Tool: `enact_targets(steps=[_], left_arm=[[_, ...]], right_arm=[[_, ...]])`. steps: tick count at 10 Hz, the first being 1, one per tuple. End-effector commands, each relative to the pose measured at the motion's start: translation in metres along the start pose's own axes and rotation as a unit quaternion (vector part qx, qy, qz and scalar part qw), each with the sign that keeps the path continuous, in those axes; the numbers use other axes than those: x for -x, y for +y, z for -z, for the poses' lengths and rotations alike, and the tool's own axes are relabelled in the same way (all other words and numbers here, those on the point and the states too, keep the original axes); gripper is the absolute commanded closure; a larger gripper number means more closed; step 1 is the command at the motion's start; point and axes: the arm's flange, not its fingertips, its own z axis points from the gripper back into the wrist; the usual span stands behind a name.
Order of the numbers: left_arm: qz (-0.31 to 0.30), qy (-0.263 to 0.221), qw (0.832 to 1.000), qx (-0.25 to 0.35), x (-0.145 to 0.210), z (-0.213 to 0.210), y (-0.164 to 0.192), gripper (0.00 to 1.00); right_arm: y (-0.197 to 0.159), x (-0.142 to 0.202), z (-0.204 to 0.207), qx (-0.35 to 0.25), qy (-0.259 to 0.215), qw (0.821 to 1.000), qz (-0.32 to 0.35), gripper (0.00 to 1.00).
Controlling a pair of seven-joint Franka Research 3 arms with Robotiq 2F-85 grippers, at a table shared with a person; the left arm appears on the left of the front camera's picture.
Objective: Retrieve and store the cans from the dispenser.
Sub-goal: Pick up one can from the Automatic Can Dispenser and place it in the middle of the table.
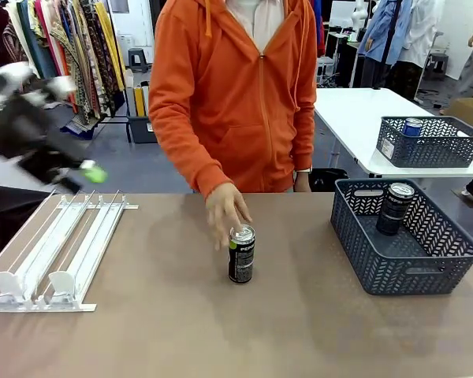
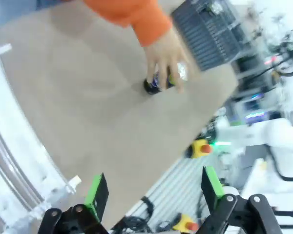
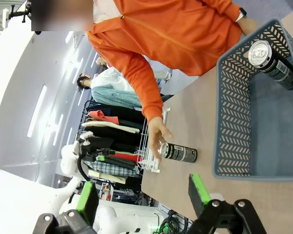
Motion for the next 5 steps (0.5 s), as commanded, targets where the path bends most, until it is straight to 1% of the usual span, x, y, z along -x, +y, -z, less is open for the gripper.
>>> enact_targets(steps=[1,2,3,4,5], left_arm=[[-0.076,-0.098,0.981,0.146,0.055,-0.034,0.072,0.00],[-0.107,-0.142,0.963,0.204,0.092,-0.036,0.103,0.00],[-0.133,-0.185,0.939,0.260,0.128,-0.030,0.134,0.00],[-0.160,-0.183,0.933,0.264,0.150,-0.023,0.147,0.00],[-0.104,-0.142,0.965,0.195,0.118,-0.047,0.107,0.00]], right_arm=[[0.005,-0.003,0.002,-0.012,-0.010,1.000,0.001,0.00],[0.005,-0.003,0.002,-0.012,-0.010,1.000,0.001,0.00],[0.005,-0.003,0.002,-0.012,-0.010,1.000,0.001,0.00],[0.005,-0.003,0.002,-0.012,-0.010,1.000,0.001,0.00],[0.005,-0.003,0.002,-0.012,-0.010,1.000,0.001,0.00]])
